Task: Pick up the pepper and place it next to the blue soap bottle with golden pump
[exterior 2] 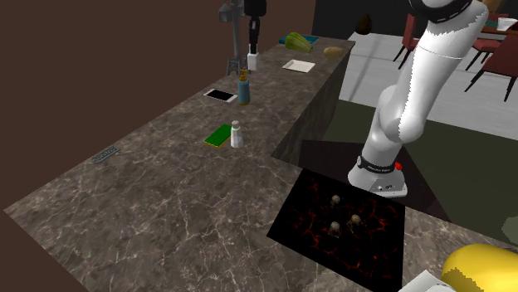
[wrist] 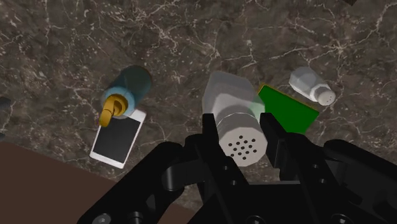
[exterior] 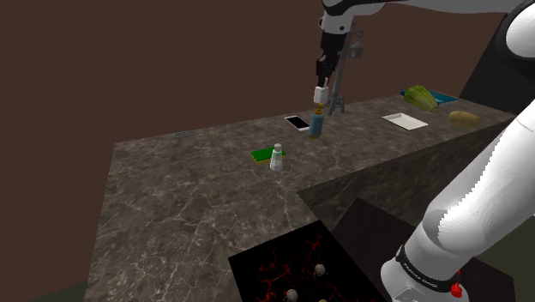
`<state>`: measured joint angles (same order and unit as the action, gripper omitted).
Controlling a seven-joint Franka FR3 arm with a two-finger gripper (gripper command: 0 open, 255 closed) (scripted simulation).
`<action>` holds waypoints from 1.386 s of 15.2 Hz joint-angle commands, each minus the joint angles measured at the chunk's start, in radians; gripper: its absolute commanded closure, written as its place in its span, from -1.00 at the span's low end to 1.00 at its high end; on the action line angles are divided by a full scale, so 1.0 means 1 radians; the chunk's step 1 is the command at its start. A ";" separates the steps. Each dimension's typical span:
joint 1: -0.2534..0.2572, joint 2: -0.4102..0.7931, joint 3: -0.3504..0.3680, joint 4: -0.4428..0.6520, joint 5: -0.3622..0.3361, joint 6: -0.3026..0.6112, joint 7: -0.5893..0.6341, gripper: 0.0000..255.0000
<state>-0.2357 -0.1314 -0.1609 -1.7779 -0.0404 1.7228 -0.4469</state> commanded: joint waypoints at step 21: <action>-0.172 0.226 -0.190 0.173 0.082 0.048 -0.372 1.00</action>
<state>-0.4084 0.0980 -0.3510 -1.5880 0.0427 1.7561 -0.8203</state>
